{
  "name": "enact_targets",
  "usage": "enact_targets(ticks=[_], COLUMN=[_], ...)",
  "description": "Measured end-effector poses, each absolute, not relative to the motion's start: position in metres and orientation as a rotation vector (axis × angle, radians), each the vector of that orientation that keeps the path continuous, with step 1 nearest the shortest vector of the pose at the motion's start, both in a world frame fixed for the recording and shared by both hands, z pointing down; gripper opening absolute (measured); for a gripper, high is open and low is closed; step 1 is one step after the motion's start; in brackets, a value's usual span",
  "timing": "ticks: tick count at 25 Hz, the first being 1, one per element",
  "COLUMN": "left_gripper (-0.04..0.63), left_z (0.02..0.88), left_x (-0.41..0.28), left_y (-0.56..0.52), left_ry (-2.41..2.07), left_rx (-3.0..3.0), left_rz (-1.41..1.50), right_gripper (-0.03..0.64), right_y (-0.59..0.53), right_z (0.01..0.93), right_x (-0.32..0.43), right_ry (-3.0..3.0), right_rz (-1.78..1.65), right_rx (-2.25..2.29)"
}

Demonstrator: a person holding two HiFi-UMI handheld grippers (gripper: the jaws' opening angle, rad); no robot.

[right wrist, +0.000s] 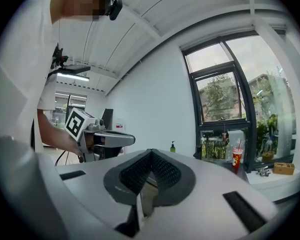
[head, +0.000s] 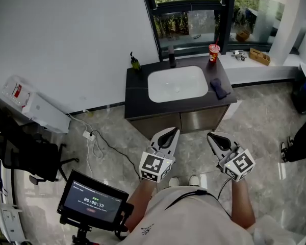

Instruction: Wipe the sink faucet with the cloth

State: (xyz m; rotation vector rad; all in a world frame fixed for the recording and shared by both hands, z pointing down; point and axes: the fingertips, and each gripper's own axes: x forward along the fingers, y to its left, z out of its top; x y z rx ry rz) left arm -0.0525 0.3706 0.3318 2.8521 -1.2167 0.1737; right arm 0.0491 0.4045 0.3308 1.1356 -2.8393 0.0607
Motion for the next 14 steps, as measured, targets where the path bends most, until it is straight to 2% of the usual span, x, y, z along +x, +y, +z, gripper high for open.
enact_targets(ticks=[14], left_gripper=[-0.005], left_z=[0.33], left_x=[-0.066], left_y=[0.371], left_ry=[-1.196], left_rx=[2.865], left_rz=[0.152], right_gripper=[0.005], right_y=[0.41], right_z=[0.326], right_x=[0.03], right_ry=[-2.828], right_rz=[0.03], right_rx=[1.113])
